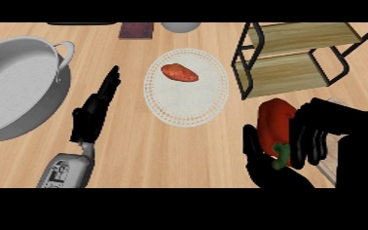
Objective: Pick the bell pepper from the placemat and place it in the tiered shelf
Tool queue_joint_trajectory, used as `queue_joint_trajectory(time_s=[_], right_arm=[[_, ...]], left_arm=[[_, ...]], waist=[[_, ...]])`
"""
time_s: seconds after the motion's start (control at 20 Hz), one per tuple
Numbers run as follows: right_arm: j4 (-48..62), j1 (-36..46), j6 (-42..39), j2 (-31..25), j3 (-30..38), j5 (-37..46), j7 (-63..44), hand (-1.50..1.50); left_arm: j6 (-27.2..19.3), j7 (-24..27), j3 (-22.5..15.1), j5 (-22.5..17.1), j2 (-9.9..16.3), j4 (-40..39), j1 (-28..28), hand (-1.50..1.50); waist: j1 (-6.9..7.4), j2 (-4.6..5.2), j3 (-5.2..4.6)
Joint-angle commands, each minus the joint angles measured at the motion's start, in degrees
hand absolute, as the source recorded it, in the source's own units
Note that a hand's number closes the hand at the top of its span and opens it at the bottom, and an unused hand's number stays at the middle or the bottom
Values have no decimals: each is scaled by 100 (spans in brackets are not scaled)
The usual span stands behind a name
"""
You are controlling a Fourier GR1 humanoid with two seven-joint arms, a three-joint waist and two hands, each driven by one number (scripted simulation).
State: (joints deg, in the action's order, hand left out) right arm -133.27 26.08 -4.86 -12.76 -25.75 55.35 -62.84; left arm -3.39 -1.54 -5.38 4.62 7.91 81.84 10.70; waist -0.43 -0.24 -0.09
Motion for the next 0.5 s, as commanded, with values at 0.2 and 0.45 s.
queue_joint_trajectory(time_s=[0.2,0.45], right_arm=[[-61,876,-1088,-88,1642,-612,-240,150],[419,1636,-1302,-275,2197,-564,-268,150]], left_arm=[[0,66,67,59,-82,-109,31,0],[135,255,24,76,-6,25,-287,0]], waist=[[29,15,7],[38,10,5]])
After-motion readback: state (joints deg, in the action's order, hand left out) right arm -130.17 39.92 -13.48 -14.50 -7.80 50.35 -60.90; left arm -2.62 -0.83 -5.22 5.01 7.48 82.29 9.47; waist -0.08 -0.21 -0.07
